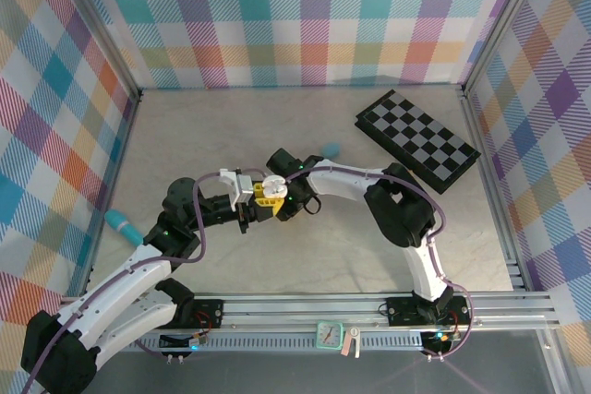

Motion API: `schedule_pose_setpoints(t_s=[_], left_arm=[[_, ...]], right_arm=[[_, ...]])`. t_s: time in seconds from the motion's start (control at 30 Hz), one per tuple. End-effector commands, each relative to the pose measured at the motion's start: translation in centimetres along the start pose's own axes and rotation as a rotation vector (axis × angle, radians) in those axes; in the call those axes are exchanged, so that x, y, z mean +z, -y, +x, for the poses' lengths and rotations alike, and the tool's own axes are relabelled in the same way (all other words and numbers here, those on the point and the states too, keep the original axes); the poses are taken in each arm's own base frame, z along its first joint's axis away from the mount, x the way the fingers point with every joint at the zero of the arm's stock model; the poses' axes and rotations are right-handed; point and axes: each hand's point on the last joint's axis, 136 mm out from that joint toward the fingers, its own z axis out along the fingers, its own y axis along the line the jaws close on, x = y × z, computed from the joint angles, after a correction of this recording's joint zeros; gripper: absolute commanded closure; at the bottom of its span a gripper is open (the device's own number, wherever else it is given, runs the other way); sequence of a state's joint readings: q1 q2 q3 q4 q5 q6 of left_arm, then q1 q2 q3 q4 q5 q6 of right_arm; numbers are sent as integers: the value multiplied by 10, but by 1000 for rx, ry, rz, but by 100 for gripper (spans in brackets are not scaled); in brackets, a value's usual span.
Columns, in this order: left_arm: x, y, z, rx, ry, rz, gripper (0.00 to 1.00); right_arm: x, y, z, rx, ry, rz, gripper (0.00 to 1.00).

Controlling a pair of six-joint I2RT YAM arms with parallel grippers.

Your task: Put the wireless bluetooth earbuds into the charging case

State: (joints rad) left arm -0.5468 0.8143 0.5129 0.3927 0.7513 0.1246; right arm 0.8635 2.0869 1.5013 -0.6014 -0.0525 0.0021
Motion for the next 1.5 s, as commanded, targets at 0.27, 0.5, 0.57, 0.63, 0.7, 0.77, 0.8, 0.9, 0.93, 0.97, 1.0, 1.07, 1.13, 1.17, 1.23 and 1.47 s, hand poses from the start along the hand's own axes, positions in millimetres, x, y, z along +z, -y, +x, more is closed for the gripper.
schedule_pose_setpoints(t_s=[0.27, 0.5, 0.57, 0.63, 0.7, 0.77, 0.8, 0.9, 0.93, 0.97, 1.0, 1.07, 1.13, 1.17, 1.23, 1.47], left_arm=[[-6, 6, -17, 45, 34, 13, 93], [-5, 5, -15, 42, 32, 12, 93], [-5, 5, -14, 40, 30, 13, 94], [-4, 4, -13, 40, 28, 16, 94], [-3, 4, -12, 38, 29, 13, 93], [-3, 4, -12, 37, 30, 15, 93], [-3, 3, -12, 36, 30, 16, 93], [-3, 3, -12, 36, 30, 14, 93], [-3, 3, -12, 36, 29, 15, 93], [-3, 3, -12, 37, 29, 15, 93], [-3, 3, -12, 36, 30, 16, 93], [-3, 4, -13, 38, 31, 18, 93], [-3, 4, -13, 37, 31, 17, 93], [-3, 4, -13, 38, 30, 17, 93], [-3, 4, -13, 39, 29, 18, 93], [-4, 6, -13, 47, 21, 21, 93]], right_arm=[[19, -3, -68, -33, 47, -25, 50], [38, -10, -82, -75, 28, -32, 59], [40, -12, -82, -80, 27, -33, 62], [43, -12, -81, -81, 22, -32, 66], [43, -12, -79, -84, 10, -27, 70], [42, -11, -76, -84, 0, -20, 73], [41, -11, -75, -83, -5, -17, 75], [35, -11, -70, -87, -15, -2, 82], [33, -10, -69, -85, -14, 1, 83], [30, -9, -67, -83, -14, 6, 83], [27, -10, -65, -82, -11, 6, 83], [21, -9, -61, -74, -6, 12, 83], [15, -8, -55, -62, 0, 19, 83], [12, -7, -50, -55, 0, 21, 84], [5, -6, -40, -35, 2, 23, 83], [-13, 16, 30, 79, -52, 65, 82]])
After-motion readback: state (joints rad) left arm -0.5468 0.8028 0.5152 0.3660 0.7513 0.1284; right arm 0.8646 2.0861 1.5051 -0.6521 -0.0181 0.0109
